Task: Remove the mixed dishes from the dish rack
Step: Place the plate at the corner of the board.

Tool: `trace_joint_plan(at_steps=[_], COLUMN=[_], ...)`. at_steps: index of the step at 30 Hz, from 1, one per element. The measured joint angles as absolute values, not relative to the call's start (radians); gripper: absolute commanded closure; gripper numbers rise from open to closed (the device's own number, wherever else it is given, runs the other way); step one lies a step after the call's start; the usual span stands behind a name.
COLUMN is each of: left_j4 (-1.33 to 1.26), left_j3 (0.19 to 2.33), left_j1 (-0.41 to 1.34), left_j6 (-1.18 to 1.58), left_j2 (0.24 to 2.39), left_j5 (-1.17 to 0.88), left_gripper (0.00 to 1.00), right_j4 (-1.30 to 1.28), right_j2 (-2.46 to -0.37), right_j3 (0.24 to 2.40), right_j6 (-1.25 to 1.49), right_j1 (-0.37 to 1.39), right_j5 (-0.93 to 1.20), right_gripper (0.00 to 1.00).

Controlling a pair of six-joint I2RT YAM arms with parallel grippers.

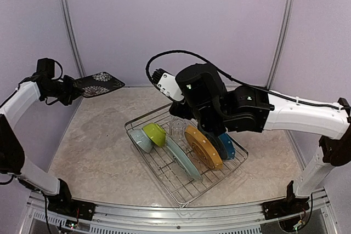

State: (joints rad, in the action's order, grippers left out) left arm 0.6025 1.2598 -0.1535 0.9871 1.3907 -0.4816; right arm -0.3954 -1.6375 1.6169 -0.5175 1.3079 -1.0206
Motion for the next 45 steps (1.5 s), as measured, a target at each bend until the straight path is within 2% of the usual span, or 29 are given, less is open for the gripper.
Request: trace_joint_plan(at_steps=[9, 21, 33, 42, 44, 45], left_j4=[0.503, 0.224, -0.081, -0.226, -0.268, -0.287], left_j3=[1.057, 0.752, 0.715, 0.707, 0.721, 0.733], left_j1=[-0.207, -0.216, -0.207, -0.098, -0.076, -0.067], left_j6=[1.01, 1.181, 1.3, 1.409, 1.429, 1.44], left_j2=[1.325, 1.318, 1.529, 1.649, 1.687, 1.709], left_j5=[-0.35, -0.229, -0.155, 0.014, 0.037, 0.044], left_gripper=[1.0, 1.0, 1.0, 1.0, 0.96, 0.91], right_j4=[-0.615, -0.776, -0.883, -0.951, -0.962, -0.967], right_j2=[-1.624, -1.617, -1.607, -1.604, -1.604, -1.604], right_j3=[1.675, 1.694, 1.752, 1.776, 1.776, 1.776], right_j6=[-0.294, -0.117, -0.007, 0.072, 0.081, 0.086], right_j1=[1.308, 1.308, 1.308, 1.308, 1.308, 1.308], right_j5=[-0.966, -0.897, -0.868, -0.86, -0.855, -0.853], right_gripper=[0.03, 0.03, 0.03, 0.03, 0.03, 0.03])
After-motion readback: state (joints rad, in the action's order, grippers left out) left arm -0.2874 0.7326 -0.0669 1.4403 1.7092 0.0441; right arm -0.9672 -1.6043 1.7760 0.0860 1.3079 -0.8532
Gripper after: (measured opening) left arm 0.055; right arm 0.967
